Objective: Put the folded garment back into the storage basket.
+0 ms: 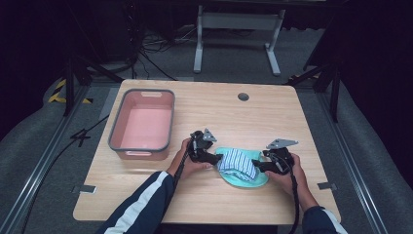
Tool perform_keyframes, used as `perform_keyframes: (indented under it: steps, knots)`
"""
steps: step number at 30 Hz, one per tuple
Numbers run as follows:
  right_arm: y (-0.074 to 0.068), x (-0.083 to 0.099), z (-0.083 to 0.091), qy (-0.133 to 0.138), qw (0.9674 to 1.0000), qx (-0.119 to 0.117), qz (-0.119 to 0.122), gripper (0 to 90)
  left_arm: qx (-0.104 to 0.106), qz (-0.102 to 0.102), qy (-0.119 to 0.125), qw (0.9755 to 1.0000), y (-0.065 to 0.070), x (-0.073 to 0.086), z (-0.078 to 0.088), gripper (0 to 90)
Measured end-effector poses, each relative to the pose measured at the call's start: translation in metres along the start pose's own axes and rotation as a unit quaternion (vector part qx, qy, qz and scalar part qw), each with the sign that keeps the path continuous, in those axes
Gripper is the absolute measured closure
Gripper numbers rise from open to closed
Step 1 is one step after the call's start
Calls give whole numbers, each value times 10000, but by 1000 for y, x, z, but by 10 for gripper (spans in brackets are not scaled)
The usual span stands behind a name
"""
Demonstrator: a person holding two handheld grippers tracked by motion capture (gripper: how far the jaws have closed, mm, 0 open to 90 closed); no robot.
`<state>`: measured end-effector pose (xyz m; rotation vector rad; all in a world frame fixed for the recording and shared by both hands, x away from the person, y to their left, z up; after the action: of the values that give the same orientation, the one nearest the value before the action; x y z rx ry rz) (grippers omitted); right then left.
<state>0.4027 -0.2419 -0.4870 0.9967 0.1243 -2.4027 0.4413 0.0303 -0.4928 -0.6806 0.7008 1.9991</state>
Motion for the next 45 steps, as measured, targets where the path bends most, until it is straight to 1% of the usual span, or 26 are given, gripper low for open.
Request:
perform_keyframes:
  steps: [2,4,5,6,7,8,9,11,12,13,14,15,18,20,21,23,24,26,27,28,29,30,34,36,39,45]
  knots:
    - [3,3,-1,24,9998,-97,-198,376,58,-10,39,10000,-1,1,0,305]
    - [2,4,-1,46,9998,-93,-167,388,68,0,51,10000,-1,1,-1,306]
    - [1,4,-1,49,9998,-120,-158,436,66,-50,36,10000,-1,1,0,308]
    - [0,3,0,65,9997,-201,-120,500,65,-45,19,10000,-1,1,0,319]
    - [-1,3,1,66,9996,-254,-100,533,89,-59,27,9999,0,1,0,333]
    - [-2,3,1,60,9996,-263,-103,571,157,-95,1,9998,0,1,1,371]
    - [-3,3,2,54,9995,-306,-108,616,248,-137,-7,9996,1,1,1,448]
    - [-4,3,2,46,9992,-377,-120,666,320,-90,22,9994,3,0,1,525]
    - [-5,3,2,54,9990,-407,-158,705,389,-150,9,9991,3,0,1,599]
    - [-5,3,2,49,9988,-449,-203,739,413,-138,38,9990,3,0,0,649]
    - [-5,3,2,49,9988,-449,-203,739,413,-138,38,9990,3,0,0,685]
    - [-7,4,3,58,9986,-482,-221,778,504,-118,37,9987,4,0,-1,722]
    - [-9,4,4,61,9988,-429,-234,798,569,-105,65,9983,3,-1,-2,775]
    - [-10,4,4,72,9990,-376,-224,807,536,-131,10,9985,5,-2,-2,803]
    - [-11,3,5,72,9992,-334,-204,818,513,-184,-18,9985,5,-3,-2,815]
    - [-11,3,6,83,9994,-284,-186,844,483,-183,-59,9986,7,-4,-2,828]
    - [-11,3,7,93,9993,-273,-217,853,434,-221,-83,9988,8,-5,-2,835]
    - [-11,3,8,114,9994,-265,-179,859,433,-220,-93,9988,8,-5,-2,840]
    - [-11,3,8,103,9994,-281,-193,860,419,-269,-152,9986,8,-7,-1,841]
    - [-11,3,9,96,9994,-281,-181,862,415,-209,-131,9988,9,-7,-1,842]
    - [-11,3,9,96,9994,-281,-181,862,415,-209,-131,9988,9,-7,-1,843]
    - [-11,2,11,137,9993,-273,-215,865,414,-270,-149,9987,9,-11,2,845]
    - [-10,-1,15,212,9991,-273,-257,867,367,-289,-160,9988,12,-17,5,845]
    - [-8,-2,18,245,9990,-268,-260,867,321,-301,-98,9990,13,-20,7,845]
    - [-7,-5,21,295,9986,-286,-342,869,322,-338,-106,9989,15,-26,12,845]
    - [-7,-12,26,365,9984,-286,-311,870,306,-409,-166,9986,17,-35,20,847]
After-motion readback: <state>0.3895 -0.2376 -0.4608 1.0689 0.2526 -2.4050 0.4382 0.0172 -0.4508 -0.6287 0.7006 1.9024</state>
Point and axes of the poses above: each handheld gripper's, and its own axes: z roughly backward along the jaws, x roughly out of its underside, y roughly to its right, the point moved 2 cm from there along -z, roughly forward along the jaws, and after that the axes turned 11 degrees about x, right-handed, at the moved point
